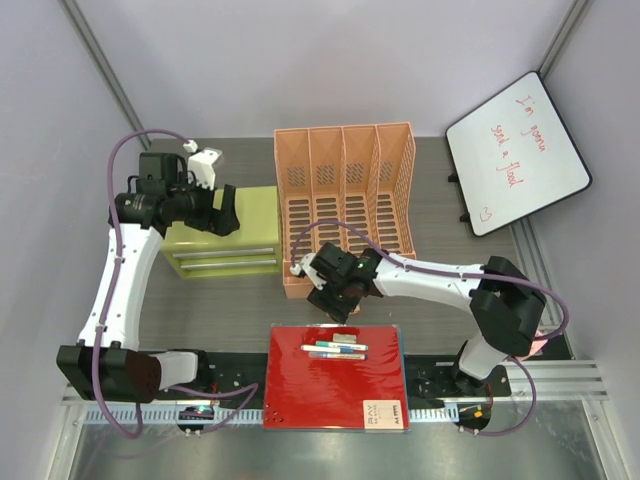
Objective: Organize the desk
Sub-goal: Pick up the stationery from the center of the board.
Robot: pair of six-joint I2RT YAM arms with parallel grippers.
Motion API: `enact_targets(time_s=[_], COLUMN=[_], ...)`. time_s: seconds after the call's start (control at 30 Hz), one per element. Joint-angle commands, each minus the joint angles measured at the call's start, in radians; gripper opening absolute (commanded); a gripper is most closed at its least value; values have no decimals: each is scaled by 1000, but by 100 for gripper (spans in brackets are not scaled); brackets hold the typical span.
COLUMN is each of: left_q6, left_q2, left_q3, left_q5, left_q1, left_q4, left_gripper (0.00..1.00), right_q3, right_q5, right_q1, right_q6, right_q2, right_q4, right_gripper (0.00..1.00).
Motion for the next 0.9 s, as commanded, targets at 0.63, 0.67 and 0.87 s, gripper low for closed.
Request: enact_targets(time_s=[0.63,0.67,0.87], left_q6=[6,5,5], left_q2=[0,0,-7], left_q3=[-14,-14,-9], left_q5=[37,37,37], left_q1=[31,32,32], left_q4=[47,47,46], left_gripper=[86,86,86], right_q3=[17,16,5], right_q5=[-64,-61,-63], right_q1=[4,4,4], right_q6=[-109,-107,-97], right_q2=[109,109,112], right_q4=[131,131,137], right_gripper=[51,50,36])
